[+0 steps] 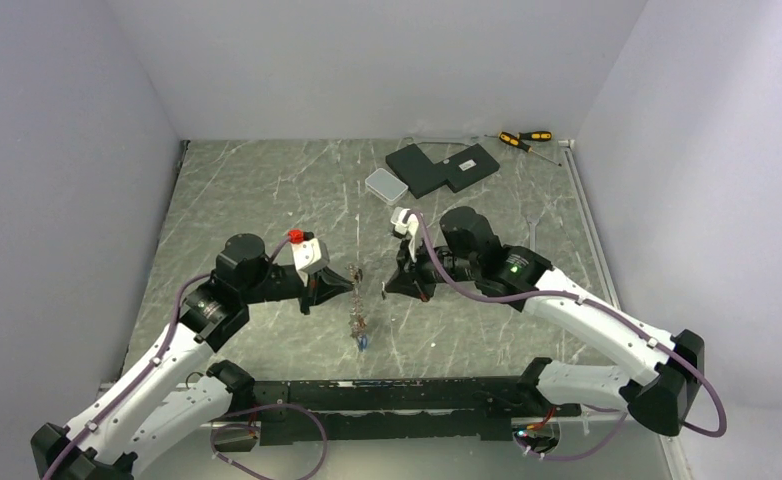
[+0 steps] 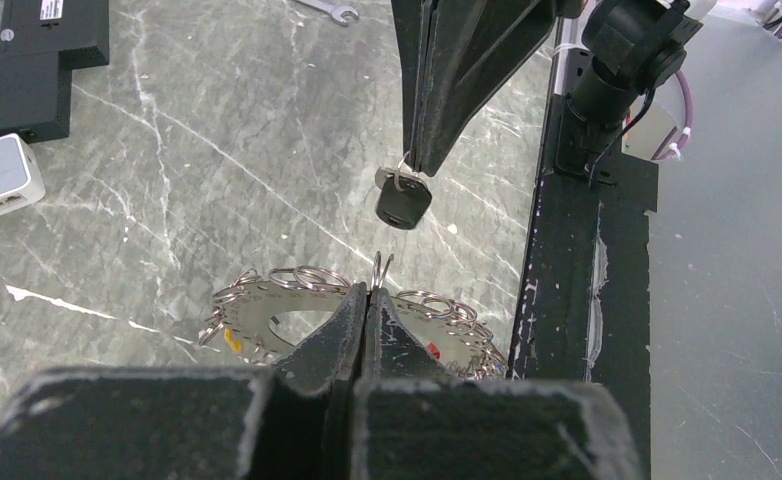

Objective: Put the keys on the keyring

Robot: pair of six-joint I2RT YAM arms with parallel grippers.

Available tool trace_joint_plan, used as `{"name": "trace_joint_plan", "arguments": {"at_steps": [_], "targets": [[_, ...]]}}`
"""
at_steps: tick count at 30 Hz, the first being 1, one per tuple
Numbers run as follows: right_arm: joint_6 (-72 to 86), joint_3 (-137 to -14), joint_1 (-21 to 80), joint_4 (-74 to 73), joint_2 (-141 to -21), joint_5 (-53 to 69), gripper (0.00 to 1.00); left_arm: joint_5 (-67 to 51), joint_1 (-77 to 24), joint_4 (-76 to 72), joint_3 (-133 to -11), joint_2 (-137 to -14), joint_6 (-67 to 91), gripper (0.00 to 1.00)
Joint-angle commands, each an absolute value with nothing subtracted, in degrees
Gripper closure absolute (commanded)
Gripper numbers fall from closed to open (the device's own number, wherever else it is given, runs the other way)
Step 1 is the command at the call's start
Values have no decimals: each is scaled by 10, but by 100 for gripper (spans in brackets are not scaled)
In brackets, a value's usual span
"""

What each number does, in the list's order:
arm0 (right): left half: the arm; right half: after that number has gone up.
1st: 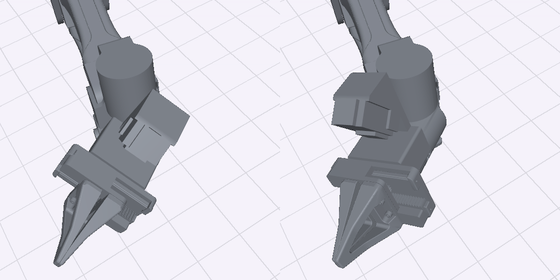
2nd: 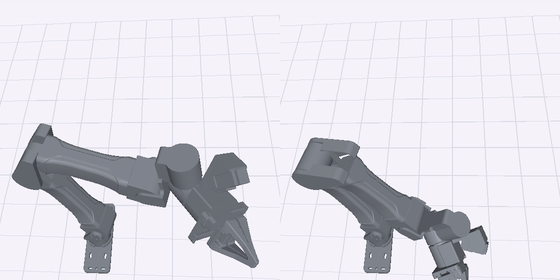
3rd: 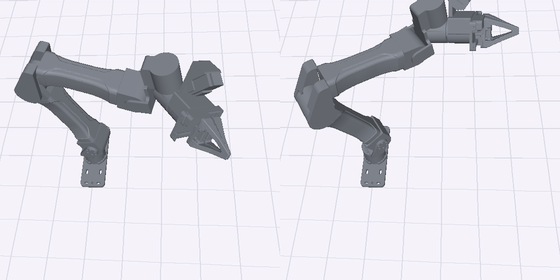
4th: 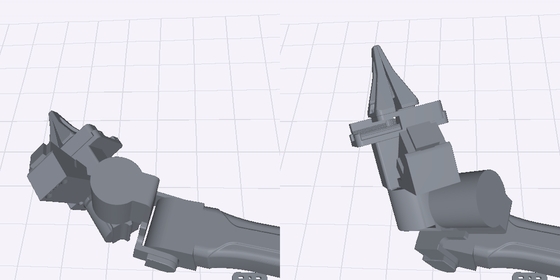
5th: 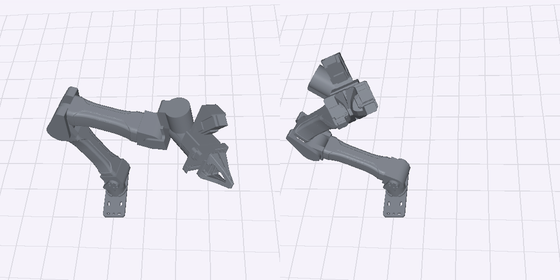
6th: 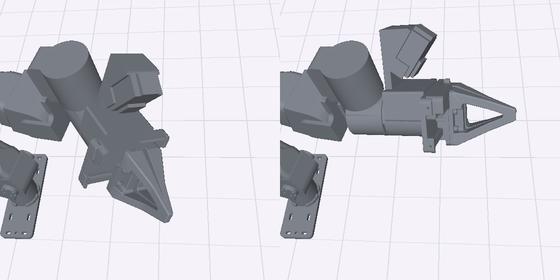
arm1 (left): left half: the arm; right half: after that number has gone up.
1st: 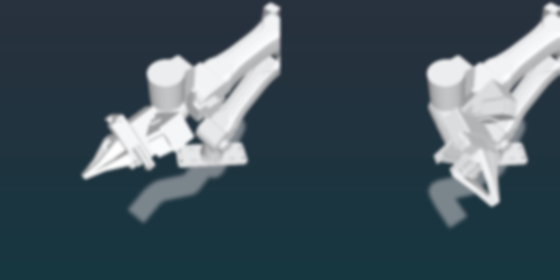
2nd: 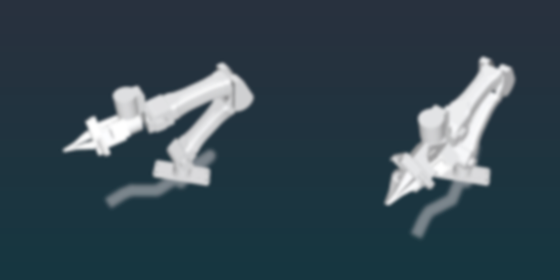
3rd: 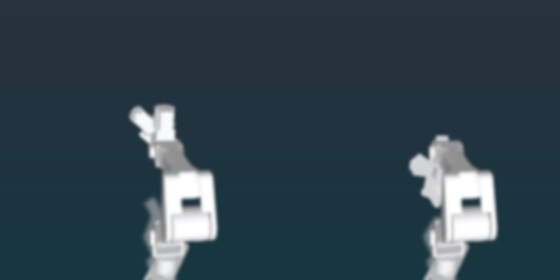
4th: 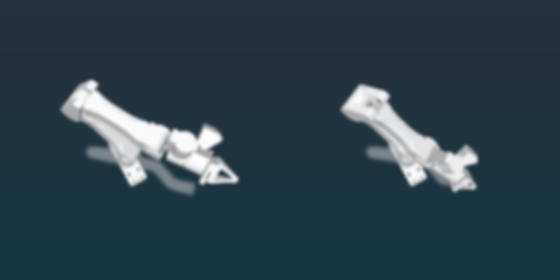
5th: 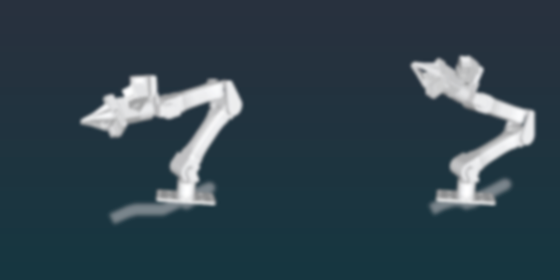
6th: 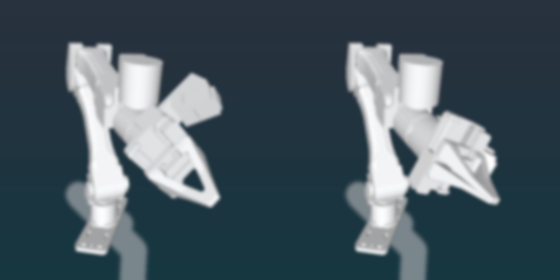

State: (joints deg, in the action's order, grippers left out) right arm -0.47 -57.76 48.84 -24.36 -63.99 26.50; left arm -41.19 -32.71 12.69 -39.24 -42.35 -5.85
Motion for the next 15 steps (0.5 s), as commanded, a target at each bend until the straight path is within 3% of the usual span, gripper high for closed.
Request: {"name": "trace_joint_plan", "arguments": {"at_steps": [1, 15], "targets": [[-17, -629, 496, -239, -656, 310, 100, -424, -328, 87, -421, -427, -65, 100], [-21, -663, 500, -244, -679, 339, 100, -388, -328, 69, -444, -465, 50, 100]]}}
